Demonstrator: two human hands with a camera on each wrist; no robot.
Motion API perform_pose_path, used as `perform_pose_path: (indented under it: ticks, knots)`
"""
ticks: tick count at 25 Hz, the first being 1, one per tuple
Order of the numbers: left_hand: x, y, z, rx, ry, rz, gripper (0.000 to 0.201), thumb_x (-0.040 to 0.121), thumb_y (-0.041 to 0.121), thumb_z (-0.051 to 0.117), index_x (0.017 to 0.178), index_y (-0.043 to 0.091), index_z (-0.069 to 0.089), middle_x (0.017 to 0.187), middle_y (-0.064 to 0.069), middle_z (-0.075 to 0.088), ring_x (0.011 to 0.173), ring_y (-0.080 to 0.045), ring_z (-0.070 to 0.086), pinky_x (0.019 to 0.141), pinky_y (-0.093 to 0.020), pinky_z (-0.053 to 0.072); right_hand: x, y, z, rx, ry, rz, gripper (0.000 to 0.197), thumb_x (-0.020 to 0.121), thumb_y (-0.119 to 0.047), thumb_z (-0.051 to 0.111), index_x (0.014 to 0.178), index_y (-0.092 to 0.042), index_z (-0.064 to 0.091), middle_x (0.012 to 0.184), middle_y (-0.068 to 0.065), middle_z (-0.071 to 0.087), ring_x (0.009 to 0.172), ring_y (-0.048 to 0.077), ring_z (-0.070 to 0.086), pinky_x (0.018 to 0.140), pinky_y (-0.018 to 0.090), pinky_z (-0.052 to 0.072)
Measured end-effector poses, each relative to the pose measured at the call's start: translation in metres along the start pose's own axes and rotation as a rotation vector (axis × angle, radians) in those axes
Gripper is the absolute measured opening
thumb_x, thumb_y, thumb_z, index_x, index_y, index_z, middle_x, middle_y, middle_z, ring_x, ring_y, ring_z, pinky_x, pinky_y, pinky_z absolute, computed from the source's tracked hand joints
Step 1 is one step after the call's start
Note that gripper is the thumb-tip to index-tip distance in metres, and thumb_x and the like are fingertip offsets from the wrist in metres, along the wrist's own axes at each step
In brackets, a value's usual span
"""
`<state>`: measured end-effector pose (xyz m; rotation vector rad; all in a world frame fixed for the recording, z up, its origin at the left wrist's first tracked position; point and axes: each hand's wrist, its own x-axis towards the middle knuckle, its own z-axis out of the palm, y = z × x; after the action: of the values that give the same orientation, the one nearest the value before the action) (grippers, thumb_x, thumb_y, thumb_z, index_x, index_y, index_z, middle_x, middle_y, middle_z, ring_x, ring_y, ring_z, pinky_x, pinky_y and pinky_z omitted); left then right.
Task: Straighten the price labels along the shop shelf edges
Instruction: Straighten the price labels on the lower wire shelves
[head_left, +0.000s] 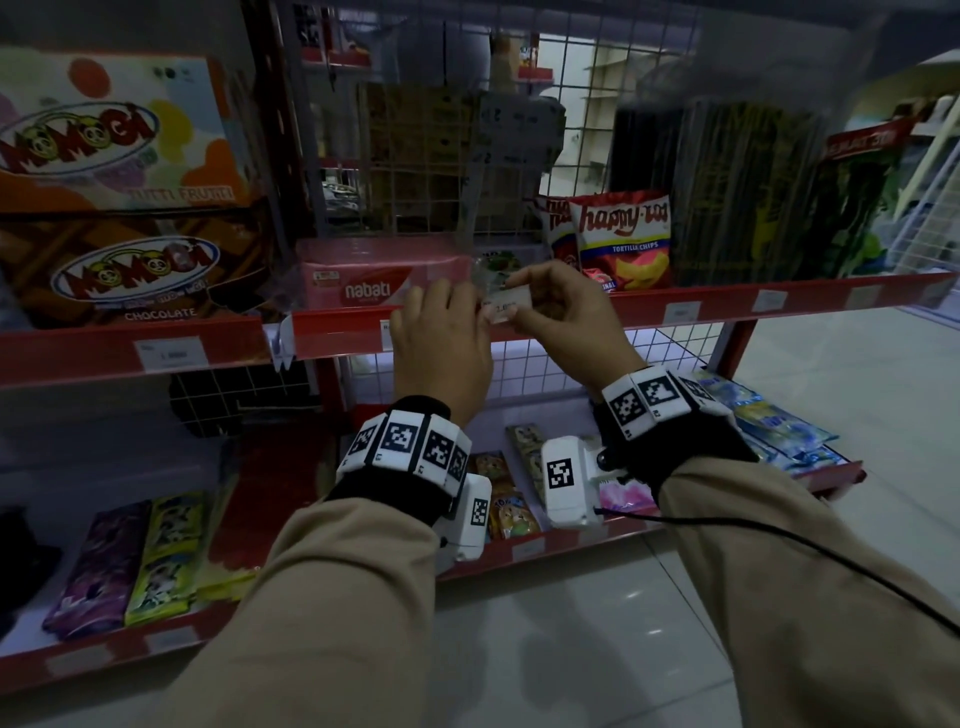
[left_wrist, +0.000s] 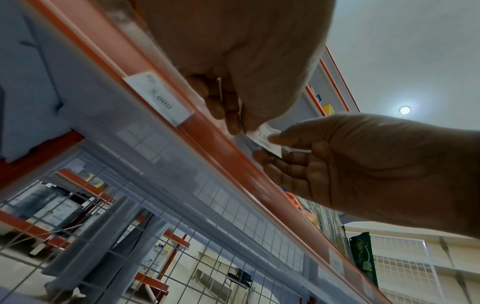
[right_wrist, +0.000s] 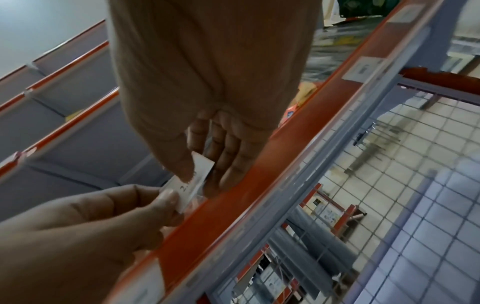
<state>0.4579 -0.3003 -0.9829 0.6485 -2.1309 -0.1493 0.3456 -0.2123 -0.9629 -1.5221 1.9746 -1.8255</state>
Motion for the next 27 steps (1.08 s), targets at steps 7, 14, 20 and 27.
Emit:
perform_pose_path:
  ticks: [7,14,20,27]
  knots:
    - [-0.004,0.005,0.0,0.116,-0.054,0.048,0.027,0.093,0.035,0.049,0.115,0.022,0.057,0.109,-0.005,0.051,0.104,-0.027,0.042,0.084,-0.037,0.028,0.005,0.003,-0.028,-0.31,0.164,-0.099,0.011,0.09,-0.012,0.06,0.097,-0.017,0.067,0.089,-0.006,0.067,0.083,0.001,0.061,0.074,0.013,0.048]
    - [-0.005,0.01,0.006,0.113,-0.058,0.106,0.025,0.092,0.03,0.052,0.109,0.013,0.06,0.111,-0.009,0.049,0.106,-0.028,0.041,0.088,-0.038,0.031,0.005,0.01,-0.034,-0.523,0.08,-0.043,0.012,0.091,-0.012,0.057,0.095,-0.015,0.068,0.095,0.004,0.065,0.097,0.026,0.058,0.087,0.041,0.048]
    - [-0.01,0.018,0.012,0.196,-0.069,0.096,0.032,0.093,0.04,0.046,0.118,0.022,0.053,0.11,-0.007,0.046,0.104,-0.028,0.039,0.085,-0.037,0.027,0.003,0.008,-0.032,-0.633,0.006,0.003,0.014,0.092,-0.024,0.055,0.1,-0.027,0.067,0.094,-0.009,0.05,0.111,0.028,0.04,0.096,0.048,0.035]
    - [-0.002,0.02,0.016,0.215,-0.101,0.068,0.02,0.094,0.029,0.047,0.11,0.026,0.058,0.108,-0.005,0.045,0.103,-0.027,0.037,0.082,-0.036,0.023,0.001,0.009,-0.038,-0.719,-0.04,-0.036,0.018,0.088,-0.022,0.057,0.105,-0.022,0.063,0.105,0.003,0.056,0.111,0.028,0.039,0.093,0.046,0.039]
